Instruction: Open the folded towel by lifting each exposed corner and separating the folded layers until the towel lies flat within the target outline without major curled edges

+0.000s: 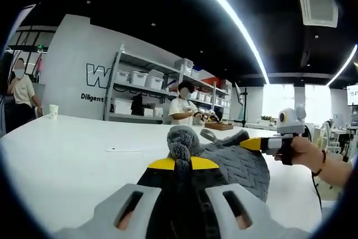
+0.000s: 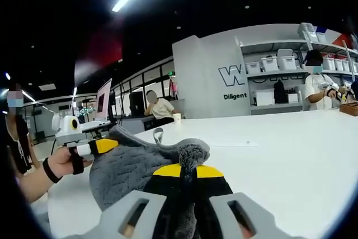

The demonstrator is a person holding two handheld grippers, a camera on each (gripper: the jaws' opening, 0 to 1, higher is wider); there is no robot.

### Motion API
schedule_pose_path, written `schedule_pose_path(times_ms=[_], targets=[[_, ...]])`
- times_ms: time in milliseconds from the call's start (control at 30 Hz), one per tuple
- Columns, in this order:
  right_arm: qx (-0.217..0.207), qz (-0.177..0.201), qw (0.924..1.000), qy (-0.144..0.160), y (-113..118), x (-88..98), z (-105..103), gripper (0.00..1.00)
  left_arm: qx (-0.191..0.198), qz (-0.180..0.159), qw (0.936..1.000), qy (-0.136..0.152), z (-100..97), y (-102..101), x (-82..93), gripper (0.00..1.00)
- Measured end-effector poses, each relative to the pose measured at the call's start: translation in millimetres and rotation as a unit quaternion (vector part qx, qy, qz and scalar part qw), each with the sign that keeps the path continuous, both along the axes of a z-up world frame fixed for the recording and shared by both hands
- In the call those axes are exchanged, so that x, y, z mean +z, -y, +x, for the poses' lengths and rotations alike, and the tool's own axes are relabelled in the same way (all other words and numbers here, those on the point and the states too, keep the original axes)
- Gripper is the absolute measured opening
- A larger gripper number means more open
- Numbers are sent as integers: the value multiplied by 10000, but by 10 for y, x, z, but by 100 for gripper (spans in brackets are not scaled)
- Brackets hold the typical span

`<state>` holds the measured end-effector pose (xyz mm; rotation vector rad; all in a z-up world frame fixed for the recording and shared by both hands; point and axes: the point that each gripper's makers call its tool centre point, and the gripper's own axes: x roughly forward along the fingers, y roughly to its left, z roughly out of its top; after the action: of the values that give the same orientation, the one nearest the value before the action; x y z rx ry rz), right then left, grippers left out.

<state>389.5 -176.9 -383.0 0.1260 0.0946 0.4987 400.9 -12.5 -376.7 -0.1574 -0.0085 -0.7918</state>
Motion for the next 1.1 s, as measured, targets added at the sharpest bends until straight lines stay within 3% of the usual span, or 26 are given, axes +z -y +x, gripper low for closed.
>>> schedule_pose_path(times_ms=[433, 1100], targets=[[95, -35, 9999, 95, -46, -11, -119, 0, -64, -15, 9999, 138, -120, -34, 5, 4], [181, -195, 9993, 252, -23, 57, -100, 0, -101, -42, 9998, 195, -213, -77, -6, 4]])
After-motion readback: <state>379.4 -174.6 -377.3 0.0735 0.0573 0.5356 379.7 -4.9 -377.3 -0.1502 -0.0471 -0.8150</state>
